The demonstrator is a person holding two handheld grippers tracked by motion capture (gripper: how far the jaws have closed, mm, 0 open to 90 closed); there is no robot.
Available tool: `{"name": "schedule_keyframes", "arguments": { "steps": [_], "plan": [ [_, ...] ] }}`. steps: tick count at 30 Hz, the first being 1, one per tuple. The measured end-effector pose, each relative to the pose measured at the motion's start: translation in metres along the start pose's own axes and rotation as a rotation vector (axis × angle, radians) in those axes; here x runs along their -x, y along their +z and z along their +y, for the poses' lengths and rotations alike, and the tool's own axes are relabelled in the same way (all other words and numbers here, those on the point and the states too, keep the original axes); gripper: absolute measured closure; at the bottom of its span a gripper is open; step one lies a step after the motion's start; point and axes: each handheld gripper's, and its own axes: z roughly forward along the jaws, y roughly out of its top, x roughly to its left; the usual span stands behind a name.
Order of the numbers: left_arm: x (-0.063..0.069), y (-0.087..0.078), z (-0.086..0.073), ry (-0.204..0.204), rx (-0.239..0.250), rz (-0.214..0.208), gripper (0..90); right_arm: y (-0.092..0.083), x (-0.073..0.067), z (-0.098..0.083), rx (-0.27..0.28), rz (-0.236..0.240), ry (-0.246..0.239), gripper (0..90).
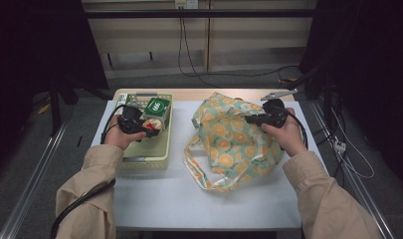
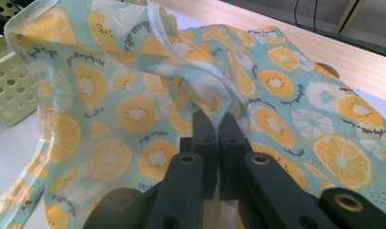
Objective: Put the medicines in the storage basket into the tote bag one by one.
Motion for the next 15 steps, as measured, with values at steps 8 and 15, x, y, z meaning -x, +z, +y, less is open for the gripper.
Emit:
{"name": "schedule_keyframes", "arguments": {
  "steps": [8, 15],
  "plan": [
    [0.004, -0.010, 0.006, -0.002, -0.021, -0.022, 22.2, 0.000, 0.000, 0.000, -0.001, 0.002, 0.001, 89.0],
    [0.022, -0.031, 0.029, 0.024, -0.003, -0.064, 22.2, 0.000, 0.001, 0.000, 0.000, -0.004, 0.006, 89.1]
  ]
}}
